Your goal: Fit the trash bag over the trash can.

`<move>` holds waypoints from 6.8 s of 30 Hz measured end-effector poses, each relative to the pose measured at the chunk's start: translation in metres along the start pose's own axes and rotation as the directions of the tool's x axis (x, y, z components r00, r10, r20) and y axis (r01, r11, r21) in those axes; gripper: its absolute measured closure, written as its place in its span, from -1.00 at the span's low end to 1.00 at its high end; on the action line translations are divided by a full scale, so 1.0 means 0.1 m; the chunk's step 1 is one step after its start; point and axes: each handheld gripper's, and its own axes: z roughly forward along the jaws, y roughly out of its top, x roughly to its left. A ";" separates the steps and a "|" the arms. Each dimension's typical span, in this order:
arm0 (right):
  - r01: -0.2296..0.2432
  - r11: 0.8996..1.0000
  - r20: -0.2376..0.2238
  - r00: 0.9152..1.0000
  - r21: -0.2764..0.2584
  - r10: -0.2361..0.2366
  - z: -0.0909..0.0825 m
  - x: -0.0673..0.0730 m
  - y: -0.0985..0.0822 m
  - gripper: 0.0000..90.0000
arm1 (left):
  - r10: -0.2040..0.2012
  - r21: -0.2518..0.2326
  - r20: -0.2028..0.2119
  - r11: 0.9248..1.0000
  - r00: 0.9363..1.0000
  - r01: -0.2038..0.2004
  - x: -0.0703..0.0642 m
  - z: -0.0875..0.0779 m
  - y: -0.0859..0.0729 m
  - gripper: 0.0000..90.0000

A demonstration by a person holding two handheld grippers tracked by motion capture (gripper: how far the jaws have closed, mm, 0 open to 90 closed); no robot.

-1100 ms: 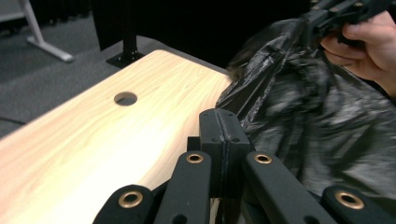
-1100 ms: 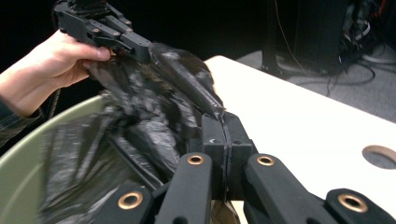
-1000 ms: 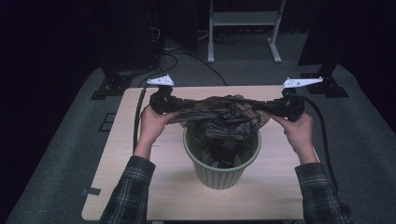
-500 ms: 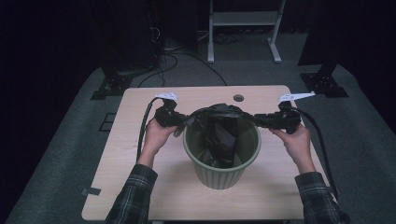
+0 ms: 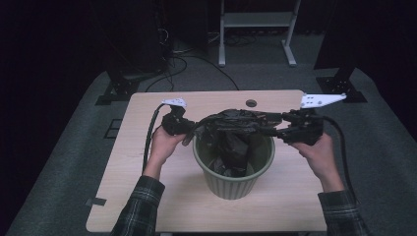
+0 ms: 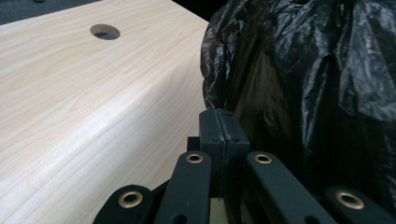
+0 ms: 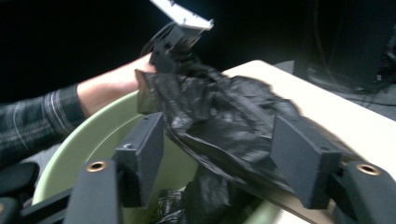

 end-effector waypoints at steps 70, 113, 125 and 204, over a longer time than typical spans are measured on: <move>0.036 0.999 -0.088 0.995 -0.010 -0.036 -0.74 0.54 -0.98 0.10 | -0.111 -0.130 -0.019 0.986 0.994 0.107 -0.08 -0.63 -0.52 -0.18; -0.156 0.969 0.356 0.931 0.194 0.079 0.40 -0.27 -0.04 0.73 | 0.255 -0.145 0.013 0.957 0.967 -0.251 -1.09 -0.05 0.48 -0.38; -0.163 0.972 0.337 0.936 0.171 0.097 0.39 -0.32 -0.05 0.72 | 0.299 0.049 -0.025 0.953 0.954 -0.298 -1.07 0.35 0.60 0.81; -0.062 0.992 0.117 0.992 0.110 0.049 -0.50 0.34 -1.41 -0.12 | 0.138 -0.113 -0.002 0.984 0.990 -0.137 -1.14 -0.61 -0.93 0.17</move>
